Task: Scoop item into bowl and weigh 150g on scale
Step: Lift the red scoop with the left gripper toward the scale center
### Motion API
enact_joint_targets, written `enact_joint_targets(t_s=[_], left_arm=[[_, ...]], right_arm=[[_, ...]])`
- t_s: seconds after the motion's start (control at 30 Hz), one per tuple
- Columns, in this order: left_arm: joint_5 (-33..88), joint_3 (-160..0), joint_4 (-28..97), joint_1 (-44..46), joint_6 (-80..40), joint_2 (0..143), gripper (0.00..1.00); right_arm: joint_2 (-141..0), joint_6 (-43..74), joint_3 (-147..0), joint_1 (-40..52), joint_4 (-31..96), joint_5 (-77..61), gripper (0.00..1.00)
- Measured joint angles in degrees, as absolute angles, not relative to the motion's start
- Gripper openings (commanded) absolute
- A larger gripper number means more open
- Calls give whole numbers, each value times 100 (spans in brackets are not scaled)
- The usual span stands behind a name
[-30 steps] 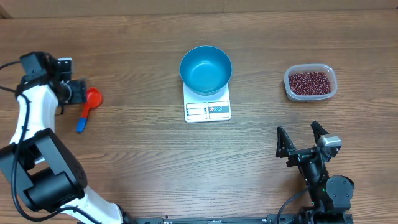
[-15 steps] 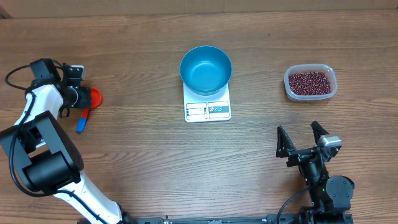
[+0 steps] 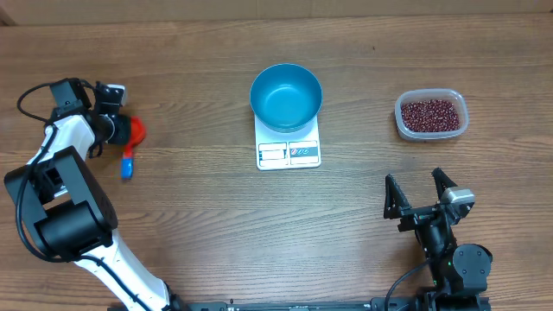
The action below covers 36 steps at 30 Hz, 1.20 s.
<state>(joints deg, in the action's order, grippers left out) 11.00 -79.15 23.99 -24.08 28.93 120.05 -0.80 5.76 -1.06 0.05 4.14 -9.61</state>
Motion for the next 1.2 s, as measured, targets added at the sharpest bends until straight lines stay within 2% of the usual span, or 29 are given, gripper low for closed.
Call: enact_joint_targets(t_s=[0.2,0.3,0.53,0.77,1.0,1.2], left_arm=[[1096,-7950,2377,-2408,2676,12007,4],[1068,-8082,2488,-2408,2123,12014,4],[1179,-8790,3562,-2408,-226,11841,4],[2637,-9002,4375,-2309,-1997,10755,5],[3367,-9080,5402,-1100,-2733,10184,4],[2989,-9078,5629,314,-3562,10191,4]], right_arm=[[-80,576,-106,5,416,-961,100],[-80,576,-106,5,412,-961,100],[-80,574,-106,5,412,-958,100],[-80,576,-106,5,416,-961,100],[-80,576,-106,5,414,-961,100],[-80,576,-106,5,414,-961,100]])
